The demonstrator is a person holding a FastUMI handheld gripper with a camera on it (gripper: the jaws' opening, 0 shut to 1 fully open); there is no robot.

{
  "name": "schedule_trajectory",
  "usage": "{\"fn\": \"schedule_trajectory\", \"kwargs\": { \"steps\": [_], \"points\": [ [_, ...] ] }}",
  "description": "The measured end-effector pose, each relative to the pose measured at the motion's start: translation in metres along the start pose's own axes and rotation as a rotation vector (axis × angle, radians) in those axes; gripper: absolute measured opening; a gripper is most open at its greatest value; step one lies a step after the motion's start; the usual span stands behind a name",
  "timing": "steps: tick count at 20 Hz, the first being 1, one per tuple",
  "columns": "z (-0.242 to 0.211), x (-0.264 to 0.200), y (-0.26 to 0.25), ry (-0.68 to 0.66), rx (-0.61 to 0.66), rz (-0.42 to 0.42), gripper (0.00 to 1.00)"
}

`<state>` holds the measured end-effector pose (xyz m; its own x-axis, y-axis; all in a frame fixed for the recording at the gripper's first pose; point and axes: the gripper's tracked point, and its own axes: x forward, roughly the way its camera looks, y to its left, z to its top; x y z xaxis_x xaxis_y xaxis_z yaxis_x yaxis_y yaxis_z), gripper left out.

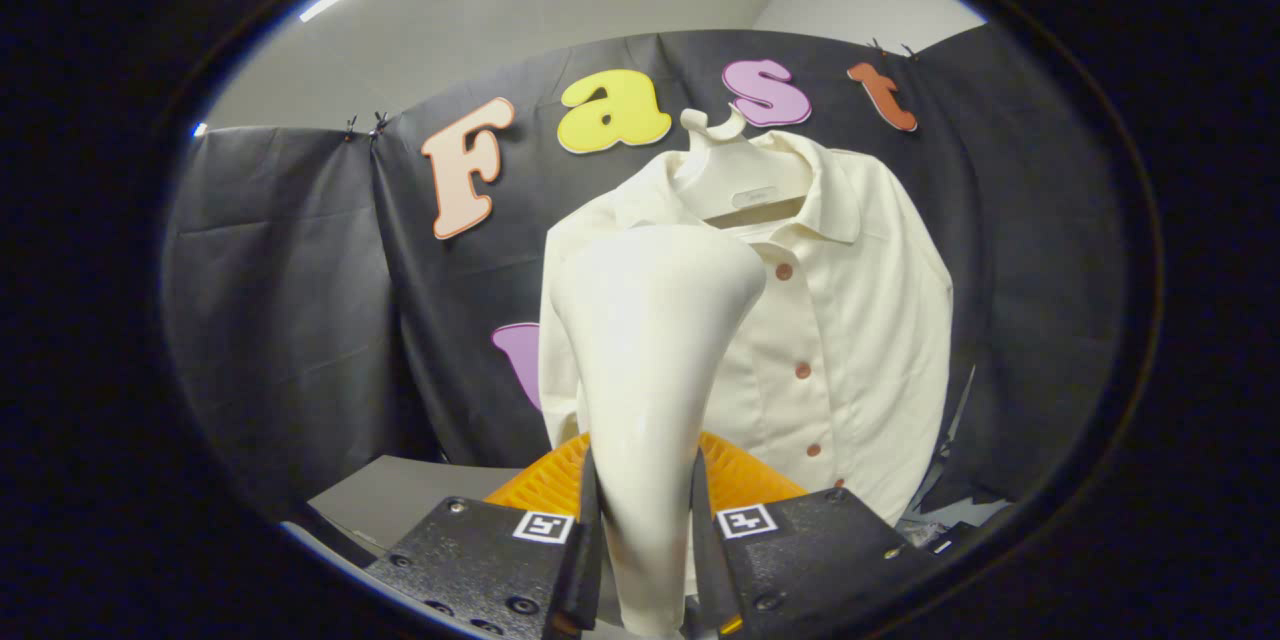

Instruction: Iron the clothes twice with a garment steamer, once on the left side and once on the right side.

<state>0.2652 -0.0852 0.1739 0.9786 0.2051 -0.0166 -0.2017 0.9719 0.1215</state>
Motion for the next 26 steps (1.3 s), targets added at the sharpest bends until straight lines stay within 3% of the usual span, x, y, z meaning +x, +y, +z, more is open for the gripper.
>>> {"fn": "schedule_trajectory", "kwargs": {
  "steps": [8, 15, 21, 26],
  "points": [
    [-0.016, 0.061, -0.023, 0.034, 0.05, 0.043, 0.38],
    [-0.06, 0.066, -0.023, 0.049, 0.107, 0.112, 0.38],
    [-0.104, 0.059, -0.035, 0.086, 0.101, 0.069, 0.38],
    [-0.166, 0.041, -0.049, 0.202, 0.07, 0.015, 0.38]
  ]
}}
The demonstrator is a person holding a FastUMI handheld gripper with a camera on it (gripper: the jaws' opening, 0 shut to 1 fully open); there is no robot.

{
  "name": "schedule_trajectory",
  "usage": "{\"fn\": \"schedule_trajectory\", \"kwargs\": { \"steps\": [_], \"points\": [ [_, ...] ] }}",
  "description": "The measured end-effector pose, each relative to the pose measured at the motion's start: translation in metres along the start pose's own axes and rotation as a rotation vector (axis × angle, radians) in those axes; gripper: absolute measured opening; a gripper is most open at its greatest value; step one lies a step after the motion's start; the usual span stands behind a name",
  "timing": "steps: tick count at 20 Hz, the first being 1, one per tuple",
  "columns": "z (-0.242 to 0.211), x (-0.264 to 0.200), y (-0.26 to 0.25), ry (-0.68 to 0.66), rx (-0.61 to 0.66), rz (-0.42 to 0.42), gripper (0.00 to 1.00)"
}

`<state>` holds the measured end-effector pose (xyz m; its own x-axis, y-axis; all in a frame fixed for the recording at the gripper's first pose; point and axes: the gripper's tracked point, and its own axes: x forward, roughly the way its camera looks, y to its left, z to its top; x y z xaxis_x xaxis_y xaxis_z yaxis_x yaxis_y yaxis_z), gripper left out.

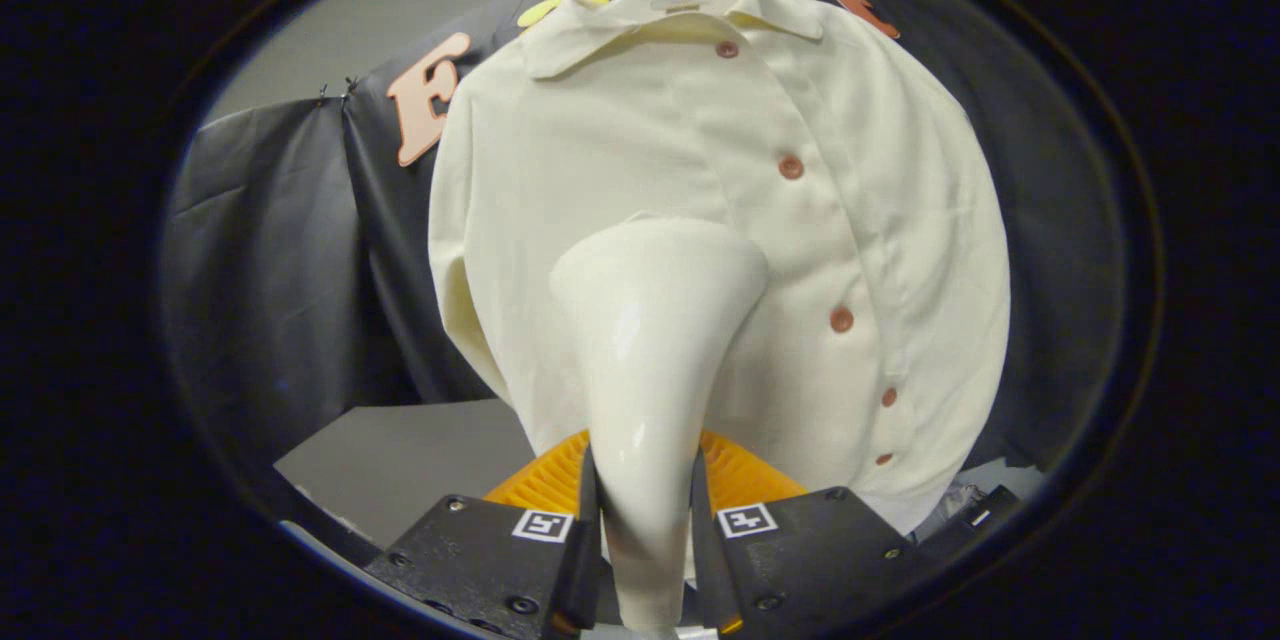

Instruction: Iron the clothes twice with a garment steamer, once on the left side and once on the right side.

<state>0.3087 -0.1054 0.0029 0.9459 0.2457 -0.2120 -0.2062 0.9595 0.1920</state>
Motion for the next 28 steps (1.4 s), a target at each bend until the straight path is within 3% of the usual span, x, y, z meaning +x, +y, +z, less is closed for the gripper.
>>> {"fn": "schedule_trajectory", "kwargs": {
  "steps": [10, 18, 28],
  "points": [
    [-0.093, -0.009, -0.038, 0.149, 0.051, -0.045, 0.38],
    [-0.168, 0.0, -0.037, 0.283, 0.088, -0.012, 0.39],
    [-0.176, -0.002, -0.037, 0.379, 0.094, -0.021, 0.39]
  ]
}}
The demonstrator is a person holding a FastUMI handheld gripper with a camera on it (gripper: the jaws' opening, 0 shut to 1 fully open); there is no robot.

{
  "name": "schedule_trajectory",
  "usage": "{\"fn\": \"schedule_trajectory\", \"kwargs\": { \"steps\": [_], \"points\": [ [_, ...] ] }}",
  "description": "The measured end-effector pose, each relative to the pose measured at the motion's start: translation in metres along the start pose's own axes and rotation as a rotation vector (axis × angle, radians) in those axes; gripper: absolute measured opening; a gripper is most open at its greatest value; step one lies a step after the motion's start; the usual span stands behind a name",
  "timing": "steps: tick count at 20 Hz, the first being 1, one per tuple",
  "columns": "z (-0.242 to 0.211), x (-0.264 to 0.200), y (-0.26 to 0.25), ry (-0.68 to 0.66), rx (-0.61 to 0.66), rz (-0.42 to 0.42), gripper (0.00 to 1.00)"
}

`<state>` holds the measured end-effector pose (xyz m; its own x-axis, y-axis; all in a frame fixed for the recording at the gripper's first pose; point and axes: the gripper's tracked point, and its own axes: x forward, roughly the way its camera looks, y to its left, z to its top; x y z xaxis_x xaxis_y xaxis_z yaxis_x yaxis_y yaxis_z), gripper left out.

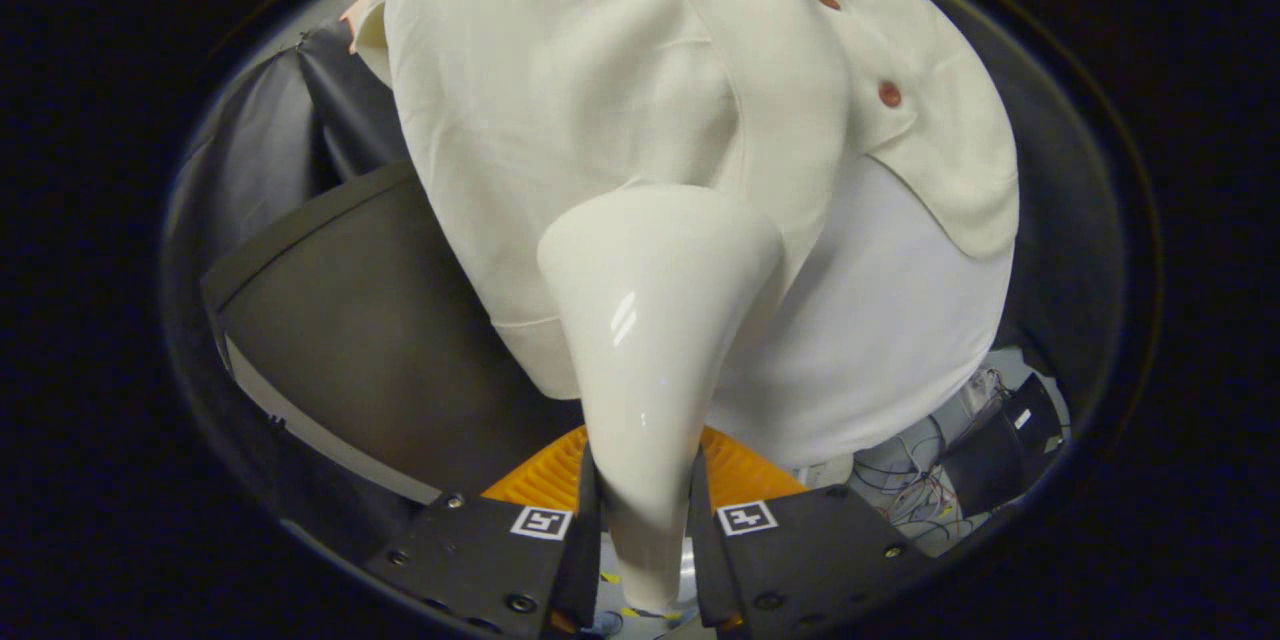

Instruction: Iron the clothes twice with a garment steamer, once on the left side and once on the right side.

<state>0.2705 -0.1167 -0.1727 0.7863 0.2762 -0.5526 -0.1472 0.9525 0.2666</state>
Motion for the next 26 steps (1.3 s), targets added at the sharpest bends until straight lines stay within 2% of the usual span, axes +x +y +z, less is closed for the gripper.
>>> {"fn": "schedule_trajectory", "kwargs": {
  "steps": [7, 11, 17, 26],
  "points": [
    [0.009, -0.007, 0.002, 0.015, 0.012, -0.004, 0.39],
    [0.054, -0.02, 0.003, -0.07, -0.051, 0.018, 0.35],
    [0.145, -0.069, 0.003, -0.17, -0.1, -0.005, 0.34],
    [0.309, -0.127, -0.047, -0.316, -0.184, -0.073, 0.34]
  ]
}}
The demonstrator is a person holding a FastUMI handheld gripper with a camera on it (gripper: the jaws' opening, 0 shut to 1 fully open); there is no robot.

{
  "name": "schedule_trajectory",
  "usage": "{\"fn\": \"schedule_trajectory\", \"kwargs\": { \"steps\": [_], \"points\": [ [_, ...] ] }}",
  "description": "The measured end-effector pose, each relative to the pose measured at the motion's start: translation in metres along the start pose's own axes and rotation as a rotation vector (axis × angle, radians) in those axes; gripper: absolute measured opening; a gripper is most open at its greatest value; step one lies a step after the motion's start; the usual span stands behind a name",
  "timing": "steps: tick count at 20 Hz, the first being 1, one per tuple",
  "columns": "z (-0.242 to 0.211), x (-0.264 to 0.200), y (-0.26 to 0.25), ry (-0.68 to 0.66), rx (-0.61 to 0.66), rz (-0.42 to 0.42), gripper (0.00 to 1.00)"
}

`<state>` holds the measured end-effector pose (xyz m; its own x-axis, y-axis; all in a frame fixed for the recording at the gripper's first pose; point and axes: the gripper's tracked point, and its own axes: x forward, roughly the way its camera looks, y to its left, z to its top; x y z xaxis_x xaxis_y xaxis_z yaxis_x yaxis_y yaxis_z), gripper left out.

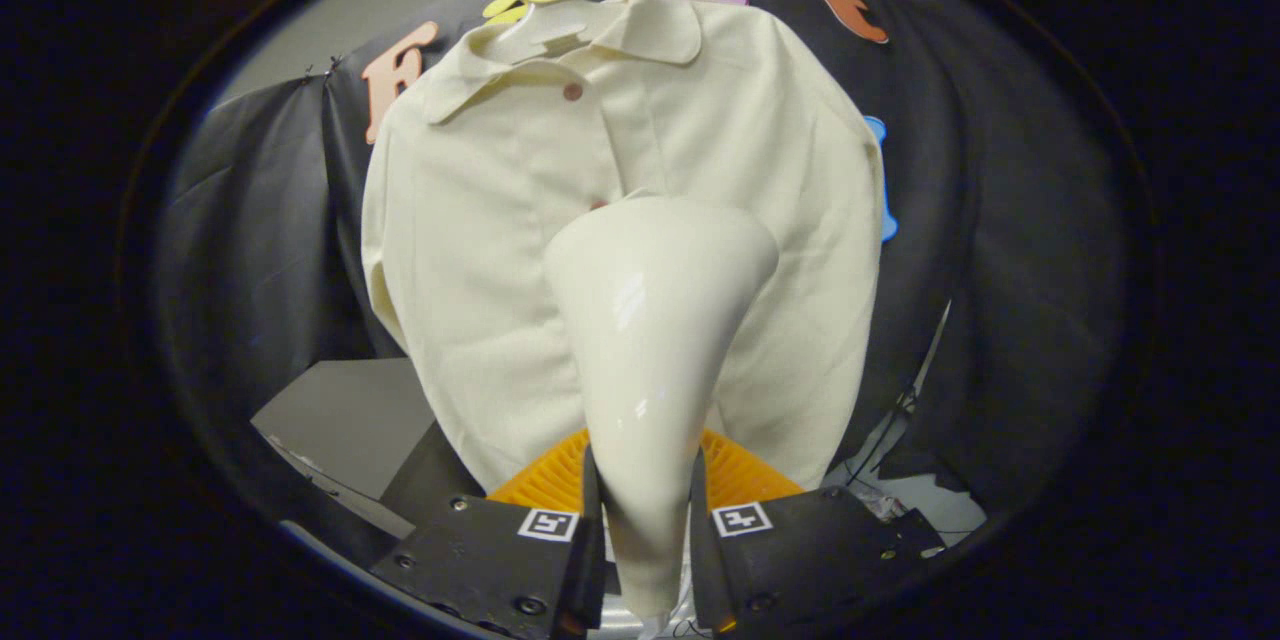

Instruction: Iron the clothes twice with a garment steamer, once on the left side and once on the right side.

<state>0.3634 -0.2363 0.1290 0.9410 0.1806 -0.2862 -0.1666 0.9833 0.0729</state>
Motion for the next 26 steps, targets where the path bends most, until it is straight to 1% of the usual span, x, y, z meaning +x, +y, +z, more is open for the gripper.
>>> {"fn": "schedule_trajectory", "kwargs": {
  "steps": [5, 9, 12, 14, 19, 21, 26],
  "points": [
    [0.094, 0.001, -0.034, -0.079, -0.061, -0.026, 0.34],
    [0.142, 0.011, -0.047, -0.089, -0.084, -0.002, 0.34],
    [0.161, 0.026, -0.051, -0.08, -0.04, 0.019, 0.34],
    [0.16, 0.034, -0.048, -0.054, -0.002, 0.055, 0.34],
    [0.142, 0.036, -0.051, -0.053, 0.093, 0.128, 0.34],
    [0.127, 0.043, -0.052, -0.031, 0.13, 0.14, 0.34],
    [0.086, 0.051, -0.06, 0.025, 0.149, 0.133, 0.34]
  ]
}}
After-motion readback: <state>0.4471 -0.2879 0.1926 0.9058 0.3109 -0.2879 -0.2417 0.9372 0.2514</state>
